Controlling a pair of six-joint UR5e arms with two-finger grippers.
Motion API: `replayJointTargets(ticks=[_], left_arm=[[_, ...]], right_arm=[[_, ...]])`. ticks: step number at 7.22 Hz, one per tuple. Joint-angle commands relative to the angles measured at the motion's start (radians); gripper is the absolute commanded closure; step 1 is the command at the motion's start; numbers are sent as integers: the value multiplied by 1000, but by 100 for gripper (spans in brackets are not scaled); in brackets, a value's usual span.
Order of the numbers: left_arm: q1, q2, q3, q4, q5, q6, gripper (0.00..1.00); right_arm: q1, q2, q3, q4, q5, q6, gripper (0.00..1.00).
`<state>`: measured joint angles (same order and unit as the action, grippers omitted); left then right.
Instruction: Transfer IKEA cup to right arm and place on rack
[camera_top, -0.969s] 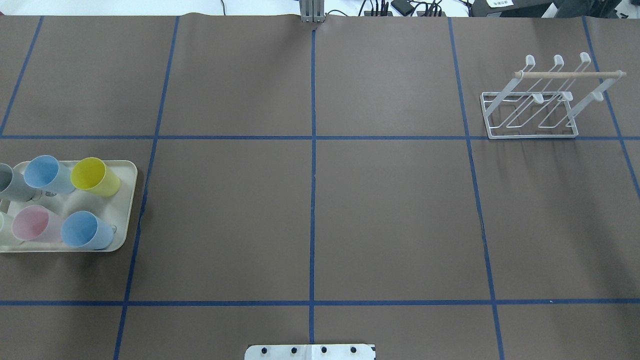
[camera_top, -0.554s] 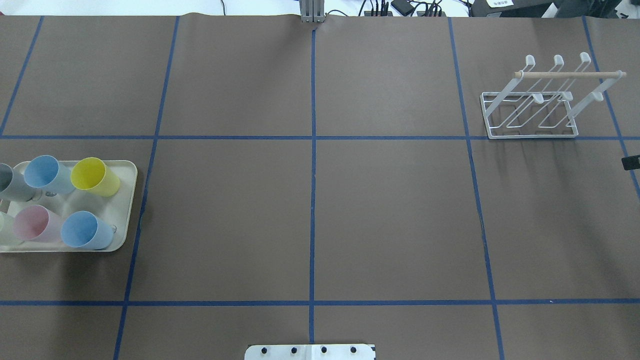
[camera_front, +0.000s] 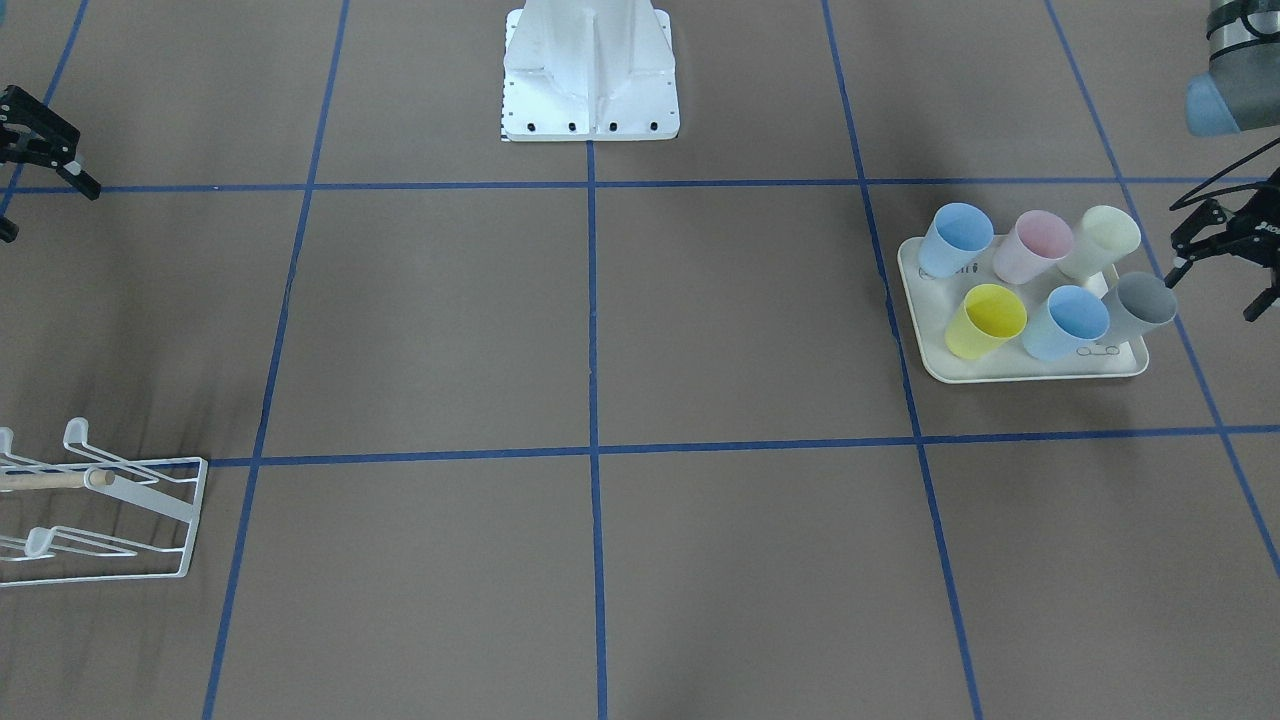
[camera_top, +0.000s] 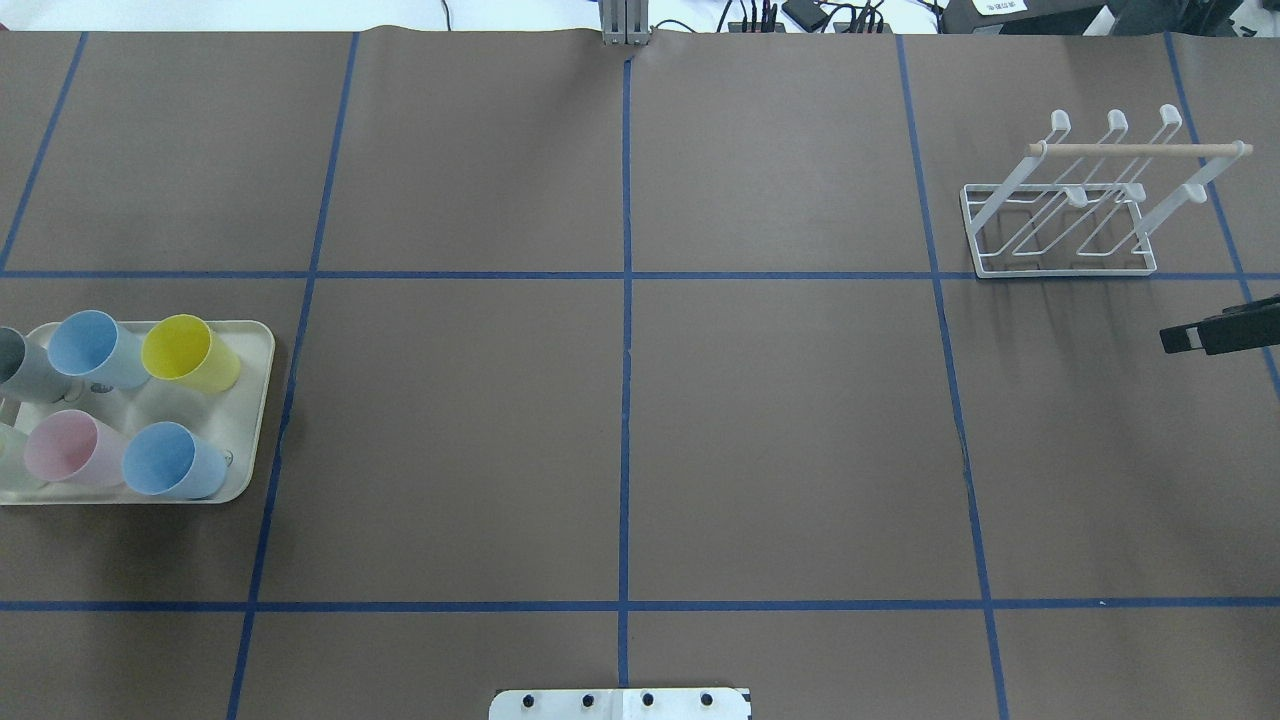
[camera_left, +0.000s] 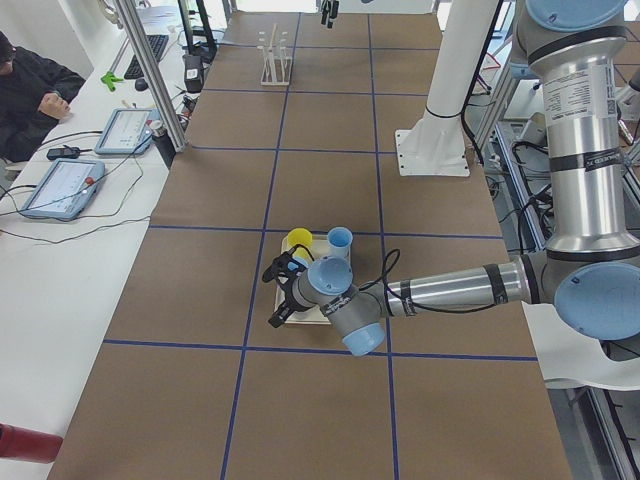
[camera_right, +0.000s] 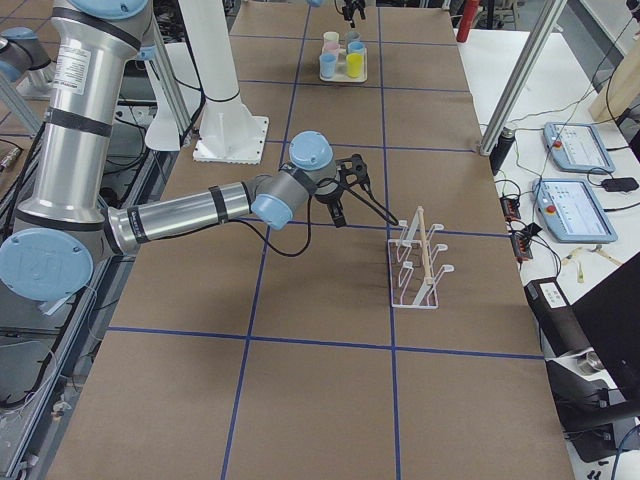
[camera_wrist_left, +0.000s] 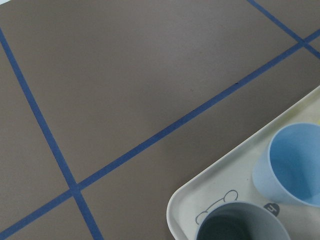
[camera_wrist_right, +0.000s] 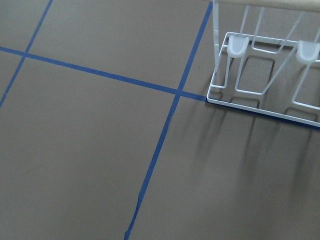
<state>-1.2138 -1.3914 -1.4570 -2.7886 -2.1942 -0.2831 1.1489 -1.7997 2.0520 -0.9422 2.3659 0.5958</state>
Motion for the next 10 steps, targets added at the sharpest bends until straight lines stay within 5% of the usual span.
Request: replayJointTargets(ticks=[1,2,4,8,10], left_arm=[[43,0,12,-29,31,-48,0],[45,-1,32,-54,31,-48,12],[63,-6,52,-72,31,-48,54],[80,-8,53,-82,31,-44,100],[79,-38,58,-80,30,-44,100]], right_arm=[[-31,8,0,0,-30,12,2],[-32,8,0,2,-30,12,2],[-32,8,0,2,-30,10,2],[-32,8,-1,2,-28,10,2],[-34,8,-6,3,-28,1,2]])
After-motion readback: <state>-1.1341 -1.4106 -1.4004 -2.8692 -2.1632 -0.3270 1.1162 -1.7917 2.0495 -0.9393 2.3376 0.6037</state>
